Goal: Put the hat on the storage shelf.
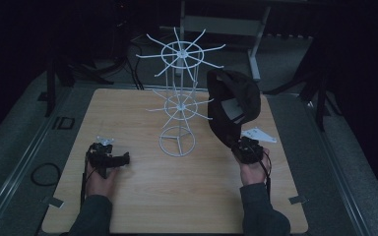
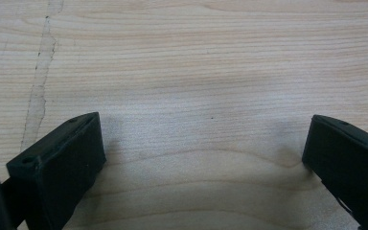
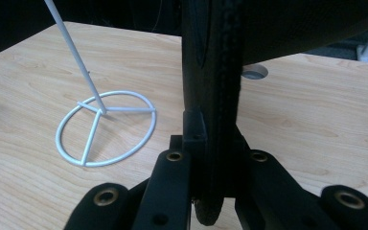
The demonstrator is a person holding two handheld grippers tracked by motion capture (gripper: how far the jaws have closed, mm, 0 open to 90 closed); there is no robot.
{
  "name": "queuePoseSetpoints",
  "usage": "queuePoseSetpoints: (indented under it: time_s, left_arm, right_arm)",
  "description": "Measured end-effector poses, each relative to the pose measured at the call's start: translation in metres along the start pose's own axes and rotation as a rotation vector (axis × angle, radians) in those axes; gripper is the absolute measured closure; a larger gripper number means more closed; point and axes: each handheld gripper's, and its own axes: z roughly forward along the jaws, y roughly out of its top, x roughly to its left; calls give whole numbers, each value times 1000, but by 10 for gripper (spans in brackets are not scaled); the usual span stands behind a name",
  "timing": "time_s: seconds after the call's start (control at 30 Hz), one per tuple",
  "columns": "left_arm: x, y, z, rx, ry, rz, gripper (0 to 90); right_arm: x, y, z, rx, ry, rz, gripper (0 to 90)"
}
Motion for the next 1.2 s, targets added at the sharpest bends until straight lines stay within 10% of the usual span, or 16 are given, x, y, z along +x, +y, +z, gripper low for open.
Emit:
queuePoseSetpoints:
  time_s: [1.2]
  left_arm:
    - [0, 0, 0, 4, -1, 5, 8]
  right_arm:
    - [-1, 13, -7, -29, -20, -28, 865]
